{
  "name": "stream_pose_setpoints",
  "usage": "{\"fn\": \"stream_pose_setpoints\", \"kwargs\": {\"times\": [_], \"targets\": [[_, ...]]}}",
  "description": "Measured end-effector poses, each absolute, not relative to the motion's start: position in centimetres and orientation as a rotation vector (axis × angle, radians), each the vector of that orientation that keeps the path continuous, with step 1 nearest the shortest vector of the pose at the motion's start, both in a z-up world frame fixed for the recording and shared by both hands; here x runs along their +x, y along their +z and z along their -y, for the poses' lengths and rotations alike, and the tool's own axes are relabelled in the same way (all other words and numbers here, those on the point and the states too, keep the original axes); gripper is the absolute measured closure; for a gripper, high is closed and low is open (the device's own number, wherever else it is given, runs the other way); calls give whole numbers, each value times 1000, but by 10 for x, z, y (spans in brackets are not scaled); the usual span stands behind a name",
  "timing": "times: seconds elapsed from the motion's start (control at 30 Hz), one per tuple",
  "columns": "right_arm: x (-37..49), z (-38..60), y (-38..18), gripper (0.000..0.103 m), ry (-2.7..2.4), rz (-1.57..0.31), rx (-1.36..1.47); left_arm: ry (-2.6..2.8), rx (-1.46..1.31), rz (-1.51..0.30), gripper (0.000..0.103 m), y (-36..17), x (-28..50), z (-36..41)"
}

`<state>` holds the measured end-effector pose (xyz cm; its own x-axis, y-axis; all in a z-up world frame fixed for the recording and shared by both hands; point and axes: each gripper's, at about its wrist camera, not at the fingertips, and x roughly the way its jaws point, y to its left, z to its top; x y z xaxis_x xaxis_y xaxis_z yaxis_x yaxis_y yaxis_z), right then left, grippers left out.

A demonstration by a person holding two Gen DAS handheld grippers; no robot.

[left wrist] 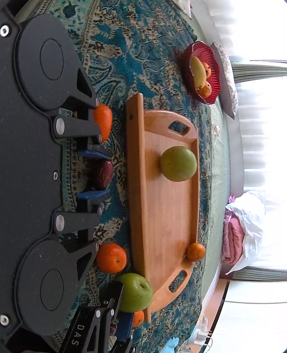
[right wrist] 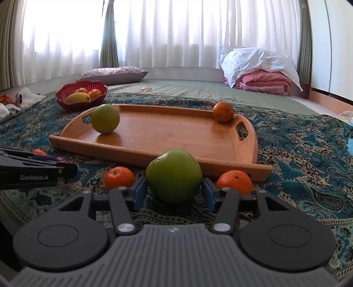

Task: Organize fruits
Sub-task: 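Grasp the dark red date with the left tool while the right tool grasps another green apple, then carry the date and apple onto the tray with both tools and release them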

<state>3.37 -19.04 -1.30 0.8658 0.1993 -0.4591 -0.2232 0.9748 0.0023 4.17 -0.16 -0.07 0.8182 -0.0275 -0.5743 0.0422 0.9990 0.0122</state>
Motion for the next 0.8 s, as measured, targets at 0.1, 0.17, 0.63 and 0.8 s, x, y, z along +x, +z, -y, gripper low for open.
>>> {"fn": "stream_pose_setpoints", "kwargs": {"times": [0.1,0.17,0.63,0.8], "targets": [[34,192,-11,46,214,-461,-28,-44,33,-582,75,6,40,3],[35,194,-7,46,217,-453,-9,-48,33,-565,75,12,41,4],[40,190,10,66,201,-434,-44,-33,-2,-535,75,33,61,-1],[33,185,8,63,193,-424,-77,-36,-8,-558,75,26,60,-2]]}}
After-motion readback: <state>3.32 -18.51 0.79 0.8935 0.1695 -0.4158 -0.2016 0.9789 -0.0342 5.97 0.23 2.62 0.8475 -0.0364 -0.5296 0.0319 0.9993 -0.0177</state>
